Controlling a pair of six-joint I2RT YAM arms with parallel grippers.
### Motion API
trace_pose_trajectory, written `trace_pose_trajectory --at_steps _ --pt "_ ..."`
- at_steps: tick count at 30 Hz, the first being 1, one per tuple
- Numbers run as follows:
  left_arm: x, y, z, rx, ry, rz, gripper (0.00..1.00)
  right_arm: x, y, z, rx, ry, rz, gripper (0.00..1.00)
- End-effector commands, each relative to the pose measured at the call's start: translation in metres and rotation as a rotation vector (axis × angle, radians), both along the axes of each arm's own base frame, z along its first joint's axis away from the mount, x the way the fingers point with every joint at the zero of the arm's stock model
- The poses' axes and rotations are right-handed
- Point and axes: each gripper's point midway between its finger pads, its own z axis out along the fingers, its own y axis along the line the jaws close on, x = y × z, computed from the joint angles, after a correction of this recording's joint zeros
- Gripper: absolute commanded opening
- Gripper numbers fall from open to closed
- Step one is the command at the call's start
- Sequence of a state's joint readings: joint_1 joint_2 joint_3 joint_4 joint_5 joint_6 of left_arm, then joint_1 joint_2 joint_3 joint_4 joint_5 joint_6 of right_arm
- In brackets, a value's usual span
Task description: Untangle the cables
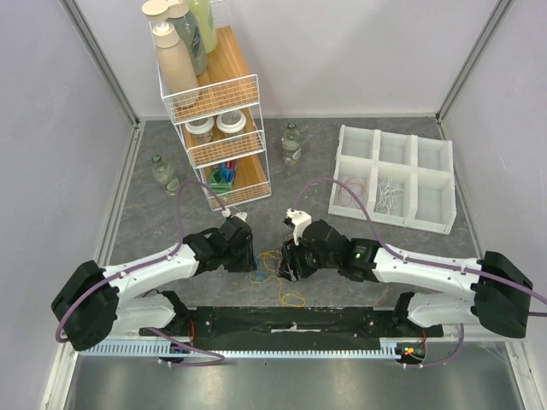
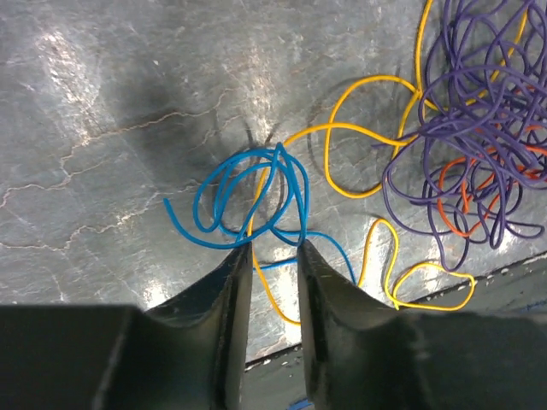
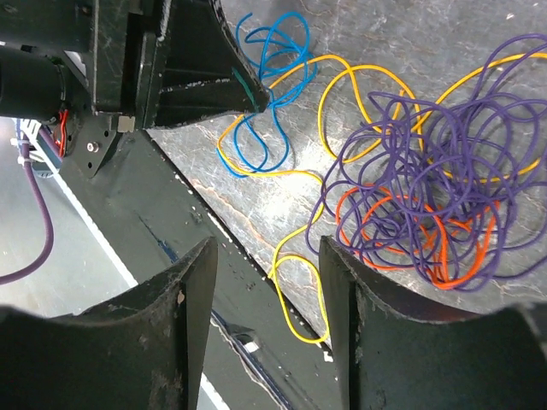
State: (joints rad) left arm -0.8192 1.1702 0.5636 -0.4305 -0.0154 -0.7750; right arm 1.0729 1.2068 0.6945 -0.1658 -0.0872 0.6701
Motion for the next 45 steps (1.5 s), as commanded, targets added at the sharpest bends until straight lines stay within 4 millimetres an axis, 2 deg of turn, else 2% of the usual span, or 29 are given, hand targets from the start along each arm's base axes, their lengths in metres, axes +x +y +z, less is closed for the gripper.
trace_pose_trajectory --at_steps 1,4,6,10,16,24,26,29,33,37,40,42,45 --pt "0.026 -0.001 0.017 0.011 -0.122 0.020 0.27 0.000 0.024 0.005 0.061 -0.004 -0.012 0.58" --pt "0.028 0.001 0.030 -0.010 -0.172 0.023 0.07 -0.006 0.036 0.001 0.070 0.007 0.006 0.58" --pt "0.028 0.003 0.043 -0.043 -0.209 0.030 0.02 -0.009 0.043 0.002 0.076 0.005 0.018 0.58" --pt "0.026 0.010 0.080 -0.132 -0.301 0.053 0.02 -0.010 0.047 0.001 0.066 -0.007 0.030 0.58" --pt "0.014 0.029 0.156 -0.288 -0.455 0.094 0.02 -0.008 0.047 0.010 0.082 -0.039 0.035 0.62" --pt "-0.005 0.071 0.268 -0.552 -0.734 0.201 0.02 0.000 0.050 0.053 0.196 -0.139 0.032 0.68" --pt "-0.011 0.078 0.285 -0.606 -0.792 0.207 0.02 -0.002 0.050 0.064 0.232 -0.158 0.043 0.71" --pt "-0.016 0.076 0.294 -0.644 -0.803 0.182 0.02 -0.009 0.052 0.093 0.342 -0.196 0.088 0.80" --pt "-0.022 0.055 0.292 -0.699 -0.770 0.091 0.02 -0.009 0.047 0.137 0.495 -0.246 0.058 0.98" --pt "-0.029 0.031 0.291 -0.782 -0.760 -0.017 0.02 0.016 0.036 0.166 0.575 -0.219 -0.086 0.98" --pt "-0.034 0.015 0.285 -0.812 -0.726 -0.095 0.02 0.015 0.036 0.192 0.726 -0.127 -0.038 0.98" --pt "-0.035 0.007 0.280 -0.816 -0.698 -0.125 0.01 0.012 0.035 0.202 0.791 -0.115 0.004 0.98" --pt "-0.039 -0.004 0.276 -0.842 -0.663 -0.170 0.02 0.009 0.038 0.203 0.803 -0.102 0.035 0.98"
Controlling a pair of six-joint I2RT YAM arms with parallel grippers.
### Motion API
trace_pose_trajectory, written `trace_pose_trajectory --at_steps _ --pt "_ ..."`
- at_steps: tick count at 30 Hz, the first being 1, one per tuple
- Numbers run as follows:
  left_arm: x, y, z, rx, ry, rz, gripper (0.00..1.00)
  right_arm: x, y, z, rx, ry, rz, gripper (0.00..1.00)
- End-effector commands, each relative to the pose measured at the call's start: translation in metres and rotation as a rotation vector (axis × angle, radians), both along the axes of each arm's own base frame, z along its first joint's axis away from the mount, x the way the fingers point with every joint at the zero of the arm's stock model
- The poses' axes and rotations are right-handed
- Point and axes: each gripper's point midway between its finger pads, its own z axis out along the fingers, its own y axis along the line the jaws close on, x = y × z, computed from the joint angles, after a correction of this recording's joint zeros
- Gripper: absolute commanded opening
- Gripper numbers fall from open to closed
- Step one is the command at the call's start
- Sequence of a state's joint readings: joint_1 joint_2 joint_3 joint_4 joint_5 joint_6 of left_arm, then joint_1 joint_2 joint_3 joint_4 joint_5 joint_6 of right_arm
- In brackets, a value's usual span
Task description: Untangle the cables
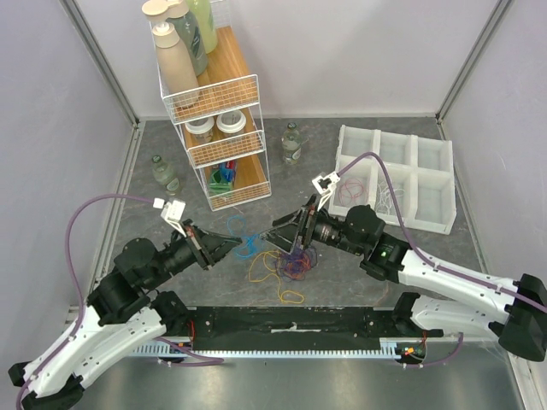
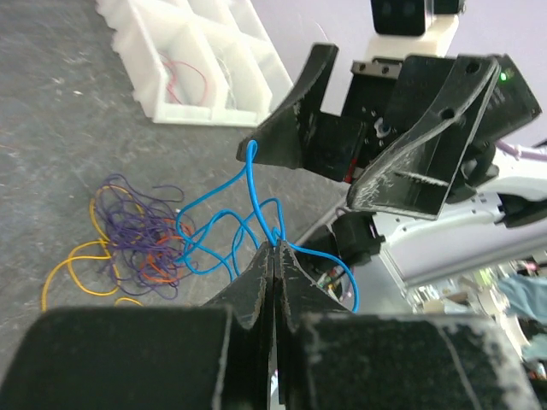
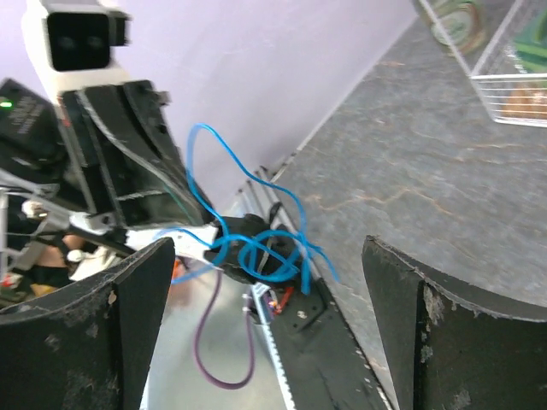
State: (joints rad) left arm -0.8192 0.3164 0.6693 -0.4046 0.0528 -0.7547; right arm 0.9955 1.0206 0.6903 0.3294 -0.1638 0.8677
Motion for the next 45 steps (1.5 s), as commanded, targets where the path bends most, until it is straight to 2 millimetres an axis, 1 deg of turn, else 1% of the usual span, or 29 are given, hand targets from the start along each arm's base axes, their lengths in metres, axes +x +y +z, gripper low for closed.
trace_pose_trajectory --at_steps 1,4,6,9,11,13,15,18,20,21,24,25,27,28,29,30,31,32,34,35,36,37,38,40,41,42,44,45 --pt "-0.012 -0.021 0.021 -0.089 -0.044 -0.133 0.02 -0.020 0.010 0.026 0.130 0.010 0.128 0.98" --pt "-0.014 -0.027 0.015 -0.106 -0.025 -0.160 0.02 -0.028 0.015 0.022 0.159 0.037 0.187 0.98" --pt "-0.014 -0.028 0.014 -0.112 -0.020 -0.162 0.02 -0.034 0.017 0.017 0.179 0.052 0.221 0.96" --pt "-0.014 -0.028 0.014 -0.115 -0.021 -0.162 0.02 -0.037 0.016 0.000 0.161 0.083 0.232 0.93" --pt "-0.014 -0.029 0.015 -0.117 -0.023 -0.170 0.02 -0.040 0.017 -0.007 0.154 0.104 0.244 0.90" --pt "-0.014 -0.031 0.015 -0.114 -0.019 -0.173 0.02 -0.047 0.019 -0.006 0.166 0.105 0.269 0.88" --pt "-0.013 -0.033 0.012 -0.108 -0.013 -0.179 0.02 -0.048 0.020 -0.002 0.175 0.098 0.278 0.86" --pt "-0.013 -0.036 0.012 -0.109 -0.009 -0.192 0.02 -0.047 0.021 0.002 0.186 0.096 0.271 0.82" --pt "-0.013 -0.037 0.011 -0.106 -0.005 -0.197 0.02 -0.045 0.021 0.005 0.195 0.091 0.260 0.78" --pt "-0.013 -0.038 0.010 -0.104 -0.002 -0.198 0.02 -0.044 0.020 0.005 0.199 0.090 0.256 0.74" --pt "-0.014 -0.037 0.009 -0.100 0.000 -0.198 0.02 -0.042 0.018 0.004 0.190 0.078 0.233 0.51" --pt "-0.014 -0.036 0.008 -0.097 0.000 -0.196 0.02 -0.039 0.017 0.001 0.178 0.079 0.215 0.44" --pt "-0.014 -0.035 0.008 -0.090 0.000 -0.193 0.02 -0.034 0.014 -0.006 0.155 0.086 0.176 0.25" --pt "-0.014 -0.034 0.007 -0.084 0.001 -0.190 0.03 -0.031 0.011 -0.010 0.135 0.084 0.151 0.16" --pt "-0.014 -0.033 0.006 -0.075 0.004 -0.185 0.12 -0.027 0.008 -0.014 0.107 0.090 0.122 0.05" --pt "-0.012 -0.032 0.005 -0.062 0.011 -0.174 0.24 -0.020 0.004 -0.020 0.074 0.092 0.081 0.00" --pt "-0.011 -0.030 0.004 -0.050 0.017 -0.159 0.39 -0.013 -0.001 -0.028 0.024 0.101 0.034 0.00" --pt "-0.008 -0.027 0.002 -0.037 0.024 -0.134 0.49 -0.005 -0.007 -0.033 -0.017 0.104 -0.012 0.00" --pt "-0.004 -0.021 0.000 -0.009 0.029 -0.099 0.63 0.013 -0.027 -0.042 -0.106 0.112 -0.115 0.00" --pt "-0.003 -0.019 -0.001 -0.001 0.028 -0.089 0.65 0.023 -0.038 -0.043 -0.137 0.102 -0.166 0.00" --pt "-0.002 -0.017 -0.003 0.010 0.032 -0.077 0.69 0.033 -0.052 -0.038 -0.158 0.090 -0.220 0.00" --pt "-0.001 -0.015 -0.005 0.021 0.039 -0.063 0.69 0.043 -0.065 -0.035 -0.180 0.077 -0.273 0.00" --pt "0.000 -0.013 -0.006 0.031 0.045 -0.051 0.70 0.058 -0.086 -0.038 -0.240 0.078 -0.371 0.00" --pt "0.002 -0.009 -0.011 0.051 0.061 -0.029 0.70 0.079 -0.133 -0.045 -0.389 0.089 -0.560 0.00" --pt "0.003 -0.008 -0.015 0.063 0.071 -0.019 0.70 0.092 -0.166 -0.047 -0.475 0.096 -0.700 0.00" --pt "0.003 -0.006 -0.018 0.073 0.080 -0.011 0.70 0.097 -0.194 -0.044 -0.549 0.104 -0.817 0.00" --pt "0.002 -0.004 -0.020 0.082 0.089 -0.005 0.70 0.109 -0.262 -0.033 -0.690 0.108 -1.106 0.00" --pt "0.001 -0.003 -0.021 0.082 0.089 -0.006 0.70 0.110 -0.287 -0.025 -0.738 0.103 -1.203 0.00"
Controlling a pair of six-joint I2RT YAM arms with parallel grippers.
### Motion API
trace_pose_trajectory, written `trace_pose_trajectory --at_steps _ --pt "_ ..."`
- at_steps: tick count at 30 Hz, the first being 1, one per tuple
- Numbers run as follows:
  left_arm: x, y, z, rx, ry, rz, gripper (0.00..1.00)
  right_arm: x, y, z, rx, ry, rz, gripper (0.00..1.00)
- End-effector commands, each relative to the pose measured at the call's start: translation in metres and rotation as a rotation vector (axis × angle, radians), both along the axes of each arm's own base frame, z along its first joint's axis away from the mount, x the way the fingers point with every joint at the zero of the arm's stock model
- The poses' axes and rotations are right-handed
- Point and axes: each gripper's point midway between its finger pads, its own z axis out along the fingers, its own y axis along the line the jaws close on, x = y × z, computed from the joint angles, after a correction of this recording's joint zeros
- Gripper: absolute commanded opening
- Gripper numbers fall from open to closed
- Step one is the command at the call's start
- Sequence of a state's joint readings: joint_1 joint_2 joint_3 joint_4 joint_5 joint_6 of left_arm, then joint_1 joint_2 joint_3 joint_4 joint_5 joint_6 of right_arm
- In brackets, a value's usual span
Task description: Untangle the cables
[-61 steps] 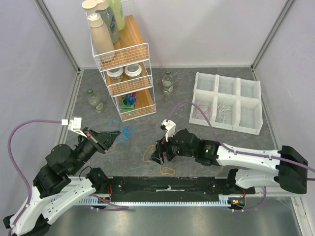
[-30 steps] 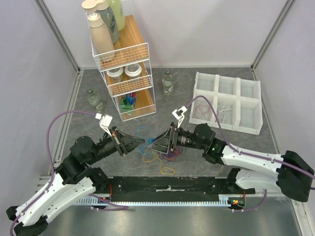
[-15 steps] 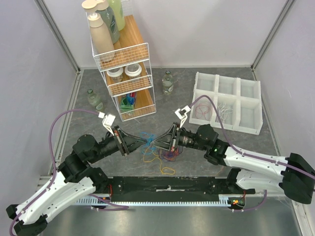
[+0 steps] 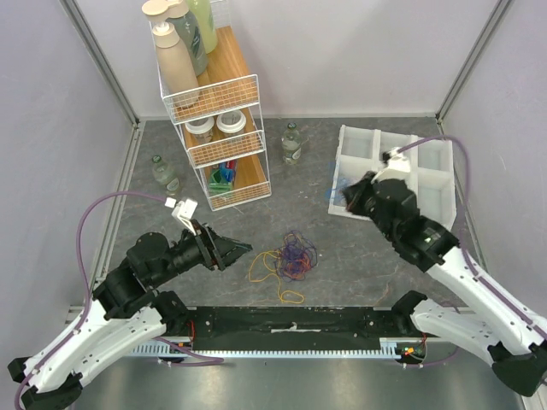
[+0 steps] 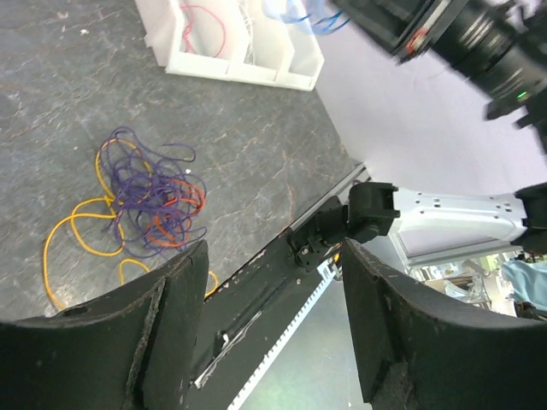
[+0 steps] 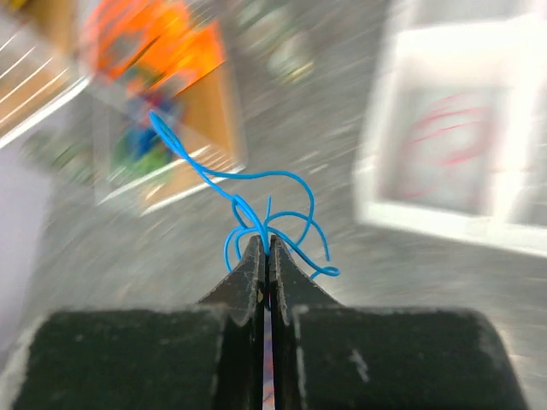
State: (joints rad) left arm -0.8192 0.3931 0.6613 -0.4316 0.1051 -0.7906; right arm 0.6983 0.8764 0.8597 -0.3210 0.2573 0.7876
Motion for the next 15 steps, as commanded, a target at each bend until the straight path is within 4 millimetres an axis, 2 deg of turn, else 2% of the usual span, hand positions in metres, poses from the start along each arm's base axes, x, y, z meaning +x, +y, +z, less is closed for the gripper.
trace_pose_trajectory --at_steps 1,3,5,8,12,13,15 --pt "0.001 0.012 0.004 0.024 -0.021 0.042 0.70 0.010 -0.158 0.009 -0.442 0.038 -0.593 0.00" --pt "-0.001 0.013 0.006 0.011 -0.026 0.040 0.70 0.012 -0.198 0.018 -0.513 0.043 -0.754 0.00" --pt "-0.002 0.013 0.007 0.000 -0.025 0.038 0.70 0.017 -0.227 0.015 -0.562 0.089 -0.855 0.00" --pt "-0.005 0.013 0.005 -0.009 -0.014 0.028 0.70 0.034 -0.257 -0.011 -0.588 0.192 -0.923 0.00" --pt "-0.011 0.014 0.003 -0.030 -0.002 0.016 0.70 0.055 -0.288 -0.061 -0.541 0.314 -0.948 0.00" --pt "-0.012 0.015 0.002 -0.034 0.001 0.014 0.70 0.057 -0.302 -0.071 -0.526 0.347 -0.970 0.00" --pt "-0.014 0.017 0.000 -0.036 0.008 0.015 0.70 0.062 -0.317 -0.092 -0.531 0.406 -0.975 0.00"
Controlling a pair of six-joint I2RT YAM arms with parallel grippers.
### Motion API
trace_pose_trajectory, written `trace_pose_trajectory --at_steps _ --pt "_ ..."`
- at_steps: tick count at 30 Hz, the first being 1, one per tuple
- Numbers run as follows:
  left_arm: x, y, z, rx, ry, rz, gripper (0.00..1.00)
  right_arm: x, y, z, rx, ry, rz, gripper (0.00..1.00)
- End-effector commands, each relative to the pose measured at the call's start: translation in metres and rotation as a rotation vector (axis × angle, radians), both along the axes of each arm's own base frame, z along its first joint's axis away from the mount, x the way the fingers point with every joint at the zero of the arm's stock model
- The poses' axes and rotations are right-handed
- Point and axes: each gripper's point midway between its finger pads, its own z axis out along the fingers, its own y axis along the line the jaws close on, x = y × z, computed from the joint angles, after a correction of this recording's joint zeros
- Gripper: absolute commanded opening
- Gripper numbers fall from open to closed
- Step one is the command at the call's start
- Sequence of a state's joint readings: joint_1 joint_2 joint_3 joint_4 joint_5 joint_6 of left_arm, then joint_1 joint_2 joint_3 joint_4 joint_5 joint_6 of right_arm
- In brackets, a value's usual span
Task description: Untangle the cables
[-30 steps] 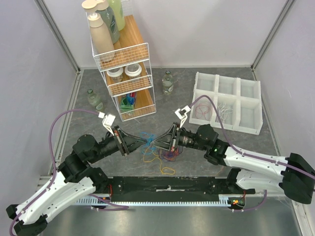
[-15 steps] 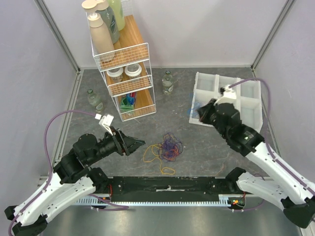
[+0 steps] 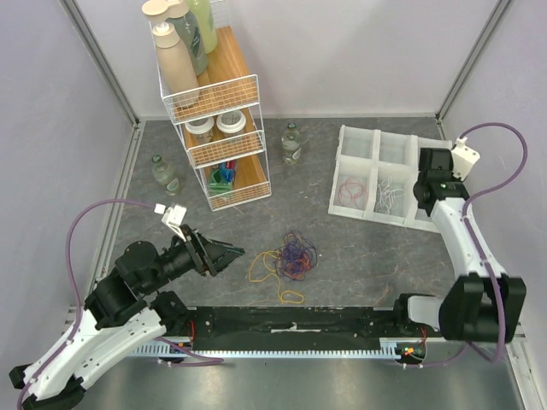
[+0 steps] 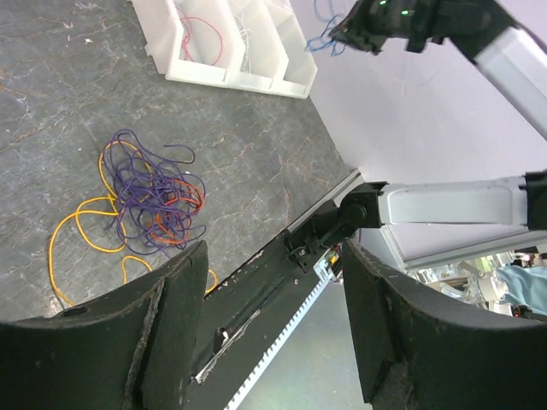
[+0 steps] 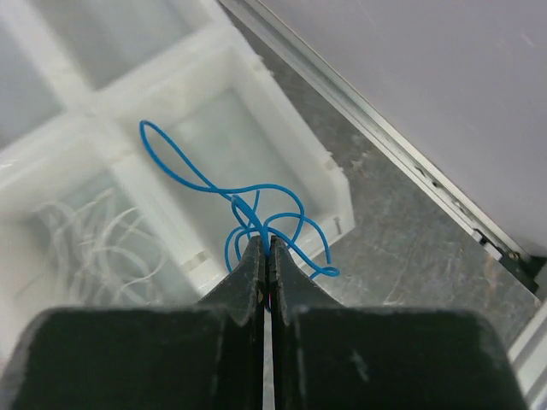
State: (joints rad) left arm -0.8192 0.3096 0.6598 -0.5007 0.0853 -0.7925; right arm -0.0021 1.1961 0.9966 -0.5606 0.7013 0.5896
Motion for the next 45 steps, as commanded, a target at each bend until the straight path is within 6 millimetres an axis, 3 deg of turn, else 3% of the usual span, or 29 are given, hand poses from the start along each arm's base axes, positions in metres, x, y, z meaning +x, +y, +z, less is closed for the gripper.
trace_pose_trajectory --at_steps 1,3,6,8,9,11,13,16,18,20,23,25,27,30,35,39,45 --pt "-0.006 0.003 -0.003 -0.023 0.024 -0.005 0.70 0.013 -0.031 -0.033 0.039 0.053 -0.029 0.00" --pt "-0.007 0.004 -0.008 -0.016 0.032 -0.005 0.70 0.020 -0.034 -0.054 0.084 0.115 0.001 0.03" --pt "-0.007 0.000 -0.017 0.011 0.062 -0.017 0.70 0.031 -0.023 -0.067 0.135 0.166 0.089 0.30" --pt "-0.007 -0.003 -0.023 0.034 0.085 -0.031 0.70 0.034 -0.018 -0.059 0.140 0.141 0.127 0.62" --pt "-0.006 -0.005 -0.024 0.041 0.091 -0.037 0.70 0.034 -0.015 -0.049 0.129 0.119 0.140 0.71" --pt "-0.005 -0.008 -0.031 0.060 0.111 -0.042 0.70 0.032 -0.009 -0.030 0.106 0.080 0.166 0.79" --pt "-0.002 -0.012 -0.039 0.081 0.128 -0.044 0.70 0.032 0.016 -0.011 0.089 0.044 0.242 0.80" --pt "0.002 -0.021 -0.058 0.133 0.182 -0.066 0.70 0.031 0.088 0.003 0.107 0.014 0.484 0.80" --pt "0.002 -0.030 -0.074 0.179 0.232 -0.104 0.68 0.022 0.152 0.009 0.167 -0.034 0.716 0.80" --pt "0.000 -0.040 -0.090 0.215 0.288 -0.155 0.63 -0.007 0.228 -0.002 0.312 -0.062 1.026 0.79" --pt "0.002 -0.050 -0.112 0.256 0.356 -0.179 0.58 -0.060 0.310 -0.017 0.505 -0.050 1.347 0.75" --pt "0.005 -0.052 -0.126 0.276 0.380 -0.171 0.57 -0.099 0.351 -0.031 0.565 0.003 1.480 0.74" --pt "0.011 -0.049 -0.142 0.319 0.404 -0.132 0.57 -0.130 0.378 -0.043 0.589 0.036 1.546 0.74" --pt "0.014 -0.035 -0.172 0.410 0.479 -0.052 0.61 -0.161 0.405 -0.047 0.591 0.037 1.613 0.74" --pt "0.003 -0.016 -0.211 0.463 0.671 0.076 0.65 -0.188 0.437 -0.044 0.654 0.008 1.697 0.74" --pt "-0.005 -0.006 -0.231 0.439 0.779 0.164 0.65 -0.190 0.444 -0.058 0.638 0.045 1.700 0.73" --pt "-0.001 -0.023 -0.236 0.294 0.829 0.188 0.64 -0.186 0.447 -0.063 0.627 0.042 1.691 0.73"
